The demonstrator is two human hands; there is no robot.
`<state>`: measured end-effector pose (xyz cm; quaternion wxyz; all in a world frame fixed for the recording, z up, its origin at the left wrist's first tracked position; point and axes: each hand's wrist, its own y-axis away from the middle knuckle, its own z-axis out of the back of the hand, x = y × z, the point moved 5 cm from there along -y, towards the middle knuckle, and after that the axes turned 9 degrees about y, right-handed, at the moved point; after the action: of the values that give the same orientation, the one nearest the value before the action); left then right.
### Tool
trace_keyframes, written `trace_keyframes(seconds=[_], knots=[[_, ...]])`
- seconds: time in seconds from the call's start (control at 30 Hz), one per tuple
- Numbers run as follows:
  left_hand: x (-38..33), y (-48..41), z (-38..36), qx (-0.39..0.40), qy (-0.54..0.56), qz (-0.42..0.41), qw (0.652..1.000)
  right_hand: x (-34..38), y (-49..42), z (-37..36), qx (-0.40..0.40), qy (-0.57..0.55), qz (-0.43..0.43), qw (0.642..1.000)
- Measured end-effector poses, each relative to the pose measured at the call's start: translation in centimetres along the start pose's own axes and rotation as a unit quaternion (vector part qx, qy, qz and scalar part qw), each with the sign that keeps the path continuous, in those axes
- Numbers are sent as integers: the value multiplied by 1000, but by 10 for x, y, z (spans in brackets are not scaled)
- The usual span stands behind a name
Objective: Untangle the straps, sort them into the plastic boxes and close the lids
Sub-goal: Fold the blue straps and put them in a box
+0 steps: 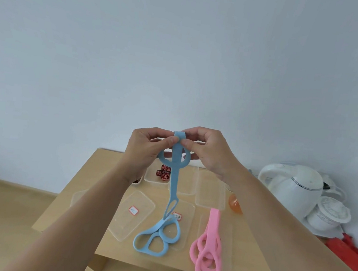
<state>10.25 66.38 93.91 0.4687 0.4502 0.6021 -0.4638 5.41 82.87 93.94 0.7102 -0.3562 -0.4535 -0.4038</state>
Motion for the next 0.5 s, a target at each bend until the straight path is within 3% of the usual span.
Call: trace_keyframes(seconds=[0.2,0.37,0.5], knots=[[7,-5,-1,-10,11,3,1000,-3,-9,3,-4,32,3,999],[45,-3,-3,92,1,102,991,-6,-18,8,-11,21,-5,1000],[76,3,1,87,-30,129,987,-14,-24,10,-3,33,-21,999]])
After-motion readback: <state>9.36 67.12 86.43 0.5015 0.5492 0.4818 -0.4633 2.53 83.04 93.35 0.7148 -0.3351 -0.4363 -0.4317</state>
